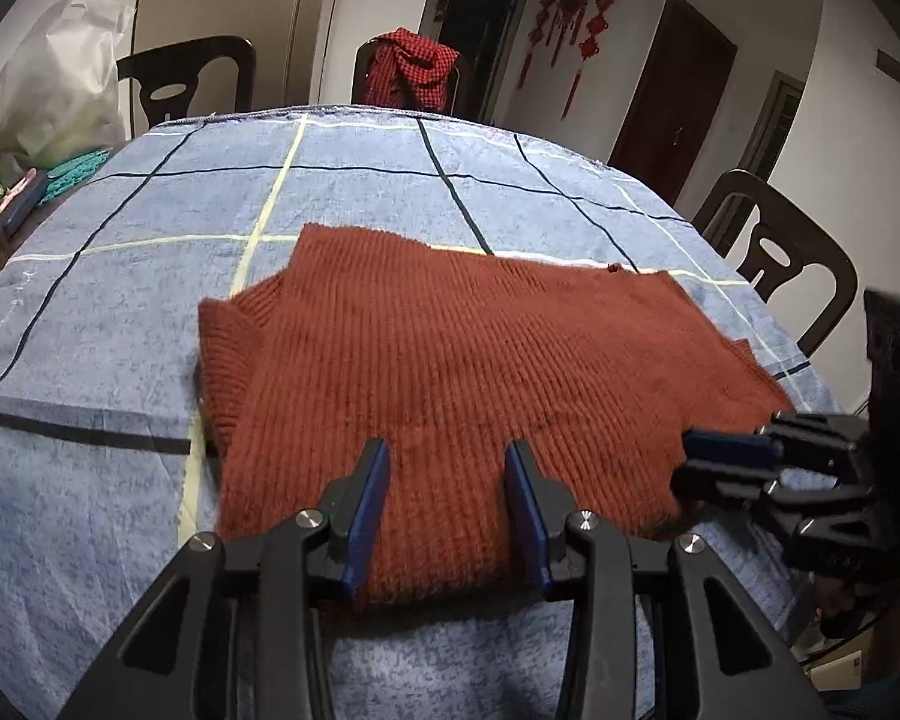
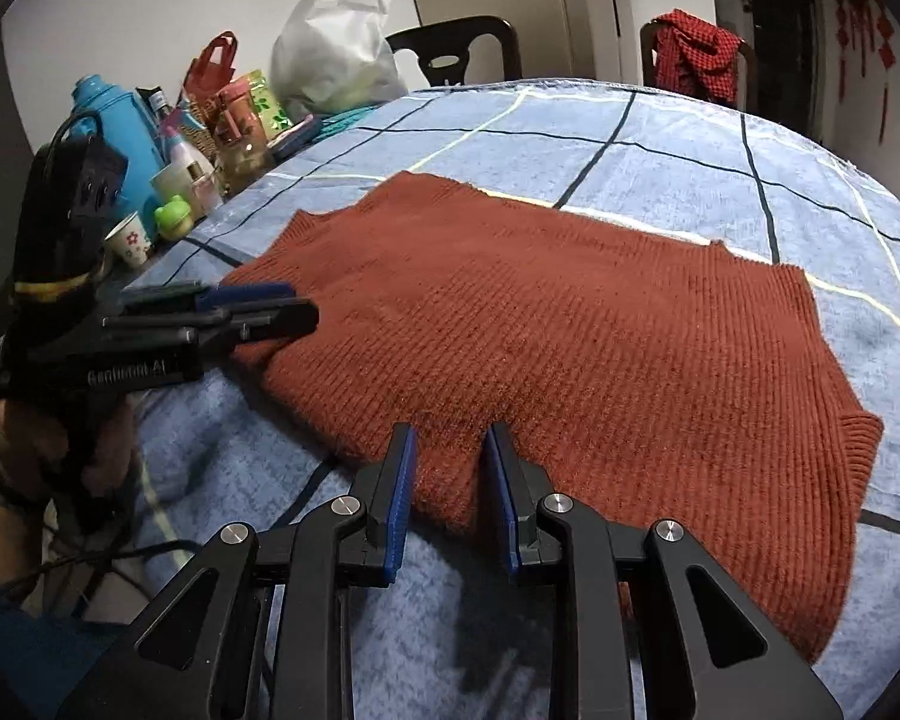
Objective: Fold small clothes
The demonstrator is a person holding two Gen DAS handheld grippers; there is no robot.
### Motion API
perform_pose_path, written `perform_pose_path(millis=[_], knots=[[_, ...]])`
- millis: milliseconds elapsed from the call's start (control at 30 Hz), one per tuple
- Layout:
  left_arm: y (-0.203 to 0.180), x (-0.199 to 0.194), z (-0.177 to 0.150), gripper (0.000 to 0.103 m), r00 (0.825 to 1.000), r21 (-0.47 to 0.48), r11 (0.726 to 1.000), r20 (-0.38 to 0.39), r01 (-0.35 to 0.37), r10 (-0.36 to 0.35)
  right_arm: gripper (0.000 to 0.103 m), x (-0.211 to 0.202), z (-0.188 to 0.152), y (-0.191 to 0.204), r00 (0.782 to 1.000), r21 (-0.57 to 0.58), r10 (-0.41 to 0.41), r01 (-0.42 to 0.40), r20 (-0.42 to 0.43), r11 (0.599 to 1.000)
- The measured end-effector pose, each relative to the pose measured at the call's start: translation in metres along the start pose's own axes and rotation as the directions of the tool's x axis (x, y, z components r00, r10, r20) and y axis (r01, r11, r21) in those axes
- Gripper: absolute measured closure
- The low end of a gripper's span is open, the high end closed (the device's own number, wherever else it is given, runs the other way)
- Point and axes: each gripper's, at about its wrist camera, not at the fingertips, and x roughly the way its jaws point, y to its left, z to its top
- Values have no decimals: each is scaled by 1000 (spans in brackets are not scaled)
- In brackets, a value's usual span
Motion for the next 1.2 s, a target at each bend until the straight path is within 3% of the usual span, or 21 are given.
perform_pose_path(millis=[200,500,700,800,933,1200], knots=[[5,-8,3,60,1000,-16,1000,30,-2,3,79,-3,14,-6,999,26,20,-21,35,999],[14,-6,6,60,1000,-35,999,23,7,-6,78,23,41,-26,1000,96,6,-7,8,995],[28,-8,17,58,998,-64,997,42,-49,51,78,34,55,-38,1000,153,19,-19,0,988],[36,-8,20,57,996,-75,995,42,-69,73,78,29,53,-34,999,131,31,-32,13,991],[44,-10,21,47,990,-99,988,55,-121,127,78,27,40,-28,999,112,45,-45,-1,993],[68,5,19,44,998,-195,979,10,-58,62,78,10,16,-14,998,72,65,-65,4,995]])
